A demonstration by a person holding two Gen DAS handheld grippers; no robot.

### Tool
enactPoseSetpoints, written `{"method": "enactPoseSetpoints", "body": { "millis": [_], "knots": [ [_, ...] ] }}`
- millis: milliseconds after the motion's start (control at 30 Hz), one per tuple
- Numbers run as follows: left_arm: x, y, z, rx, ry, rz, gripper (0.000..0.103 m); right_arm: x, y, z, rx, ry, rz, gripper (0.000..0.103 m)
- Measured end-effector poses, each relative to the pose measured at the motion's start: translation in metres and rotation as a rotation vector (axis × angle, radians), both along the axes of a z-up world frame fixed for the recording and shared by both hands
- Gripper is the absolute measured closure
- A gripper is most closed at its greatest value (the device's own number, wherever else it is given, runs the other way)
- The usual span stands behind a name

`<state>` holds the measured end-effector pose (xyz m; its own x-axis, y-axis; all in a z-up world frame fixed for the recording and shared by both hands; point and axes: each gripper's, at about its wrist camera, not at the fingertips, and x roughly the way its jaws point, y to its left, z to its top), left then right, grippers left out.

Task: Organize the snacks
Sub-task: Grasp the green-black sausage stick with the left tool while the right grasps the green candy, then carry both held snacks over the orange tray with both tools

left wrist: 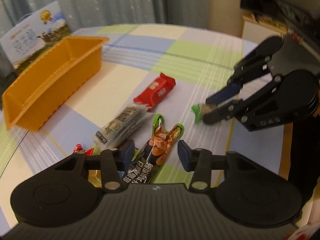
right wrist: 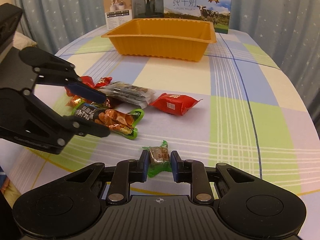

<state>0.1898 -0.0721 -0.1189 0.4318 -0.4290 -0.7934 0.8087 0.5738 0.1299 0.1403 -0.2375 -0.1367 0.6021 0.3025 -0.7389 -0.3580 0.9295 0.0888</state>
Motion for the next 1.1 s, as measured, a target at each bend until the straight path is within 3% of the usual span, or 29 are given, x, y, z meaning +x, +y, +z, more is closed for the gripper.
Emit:
{"method": "enactPoseSetpoints", "body": {
  "millis": [133,300,467,567,633,733,800,933,1100],
  "knots": [
    [0.001,-0.006,-0.002,0.048,0.033,0.031,0.066,0.002,-0.004,0.0,0.012,0.006,-0.032,0.079],
    [0.005,0.0,0.004,-0.044,0.152,0.192,0.067,0.002,-0.006,0.002,0.023,0.008,-0.051,0.079],
    [-0.003,-0.012,-0.003,0.043,0.055,0.065,0.066,0.003,-0.006,0.004,0.038,0.01,-0.063,0.079],
    [-0.003,-0.014,-0.005,0.081,0.046,0.009,0.067,0.004,-0.007,0.004,0.045,0.012,-0.076,0.079],
    [0.003,-0.012,-0.004,0.072,0.085,0.046,0.068,0.004,-0.008,0.004,0.05,0.015,-0.085,0.079],
    [0.008,-0.007,0.001,0.024,0.169,0.187,0.072,0.004,-0.009,0.005,0.055,0.017,-0.09,0.079],
    [0.004,-0.006,0.002,-0.005,0.197,0.213,0.073,0.005,-0.007,0.005,0.055,0.019,-0.09,0.079],
    [-0.004,-0.013,-0.004,0.035,0.138,0.158,0.072,0.004,-0.005,0.007,0.061,0.019,-0.087,0.079],
    [-0.008,-0.007,-0.008,-0.017,0.099,0.104,0.073,0.003,-0.004,0.008,0.06,0.016,-0.094,0.079]
  ]
}}
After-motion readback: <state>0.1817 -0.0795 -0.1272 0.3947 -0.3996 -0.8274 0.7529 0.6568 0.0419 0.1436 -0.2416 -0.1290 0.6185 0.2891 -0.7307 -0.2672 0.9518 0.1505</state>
